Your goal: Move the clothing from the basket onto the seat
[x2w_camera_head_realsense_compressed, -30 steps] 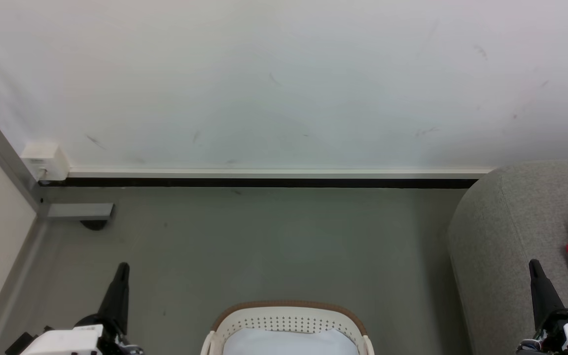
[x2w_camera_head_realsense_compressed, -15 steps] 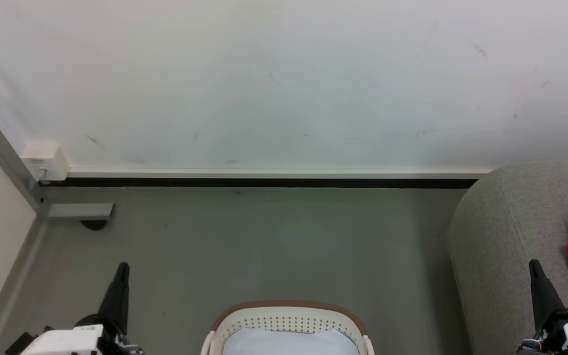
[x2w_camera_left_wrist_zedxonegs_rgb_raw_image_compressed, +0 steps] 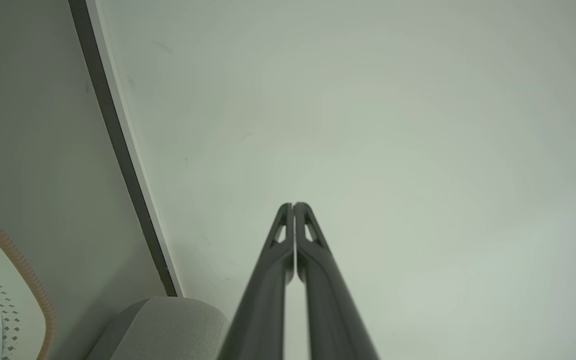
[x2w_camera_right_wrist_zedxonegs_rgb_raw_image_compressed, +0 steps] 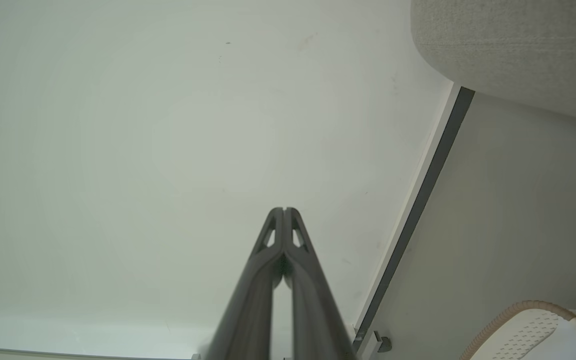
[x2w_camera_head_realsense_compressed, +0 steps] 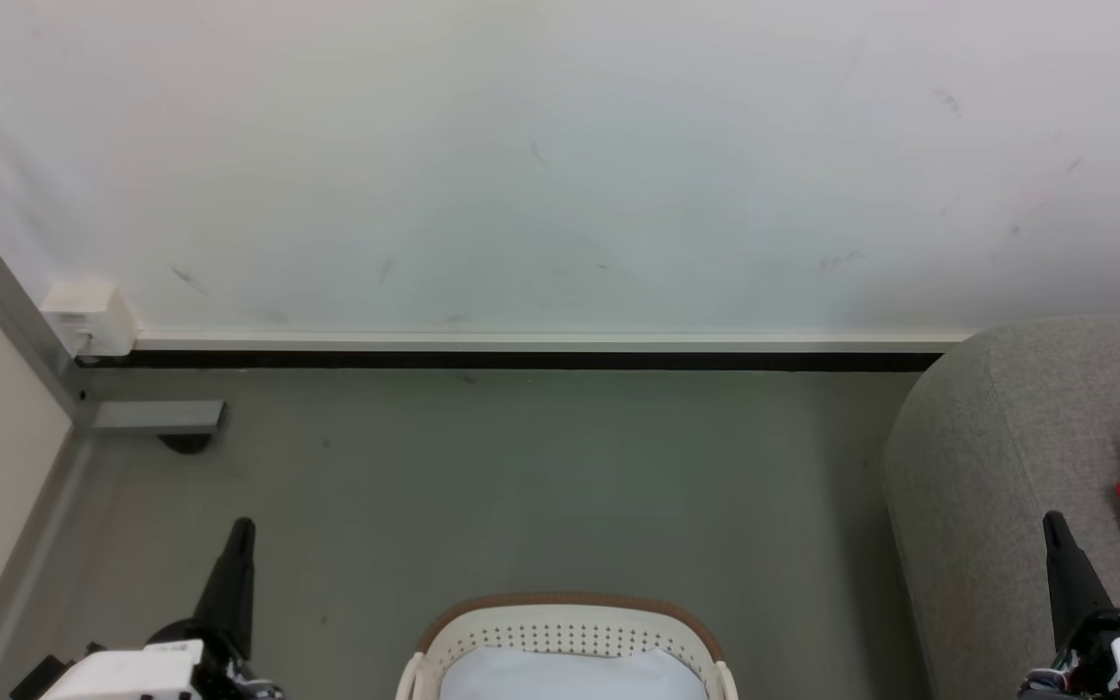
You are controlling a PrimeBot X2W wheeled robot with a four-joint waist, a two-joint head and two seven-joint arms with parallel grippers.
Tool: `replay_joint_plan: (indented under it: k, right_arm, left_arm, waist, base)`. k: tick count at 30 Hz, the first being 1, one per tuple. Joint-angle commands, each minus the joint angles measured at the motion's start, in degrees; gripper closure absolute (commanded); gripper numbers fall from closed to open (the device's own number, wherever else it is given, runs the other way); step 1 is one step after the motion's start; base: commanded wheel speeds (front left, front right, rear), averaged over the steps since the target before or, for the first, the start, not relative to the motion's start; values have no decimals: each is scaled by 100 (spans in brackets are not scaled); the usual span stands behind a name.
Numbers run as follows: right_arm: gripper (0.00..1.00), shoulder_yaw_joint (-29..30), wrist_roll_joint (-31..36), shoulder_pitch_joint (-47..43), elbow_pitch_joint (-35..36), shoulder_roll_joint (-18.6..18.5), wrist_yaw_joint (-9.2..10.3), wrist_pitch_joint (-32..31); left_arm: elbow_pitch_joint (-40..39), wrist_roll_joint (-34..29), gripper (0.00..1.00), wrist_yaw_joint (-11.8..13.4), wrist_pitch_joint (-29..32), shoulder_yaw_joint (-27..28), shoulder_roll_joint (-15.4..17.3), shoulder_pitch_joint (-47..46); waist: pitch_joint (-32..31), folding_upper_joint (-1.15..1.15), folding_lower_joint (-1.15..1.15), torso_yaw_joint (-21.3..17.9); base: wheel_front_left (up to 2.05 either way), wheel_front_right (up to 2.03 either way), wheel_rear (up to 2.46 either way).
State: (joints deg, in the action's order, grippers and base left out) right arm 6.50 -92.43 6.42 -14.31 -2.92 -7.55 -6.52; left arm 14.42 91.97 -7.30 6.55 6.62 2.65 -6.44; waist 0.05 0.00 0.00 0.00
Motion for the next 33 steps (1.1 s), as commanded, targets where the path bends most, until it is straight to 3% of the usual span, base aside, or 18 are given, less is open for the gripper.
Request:
replay_joint_plan:
  k: [1, 33]
  right_arm:
    - [100, 26, 7, 31, -4, 2, 11, -22]
    - [100, 28, 10, 31, -5, 3, 11, -22]
  left_arm:
    - [-13, 68, 100, -35, 28, 10, 42, -34]
    - [-14, 69, 100, -34, 27, 9, 42, -34]
  waist:
    - [0, 0, 0, 0]
    - [0, 0, 0, 0]
  base:
    - [0, 0, 0]
    - [0, 0, 0]
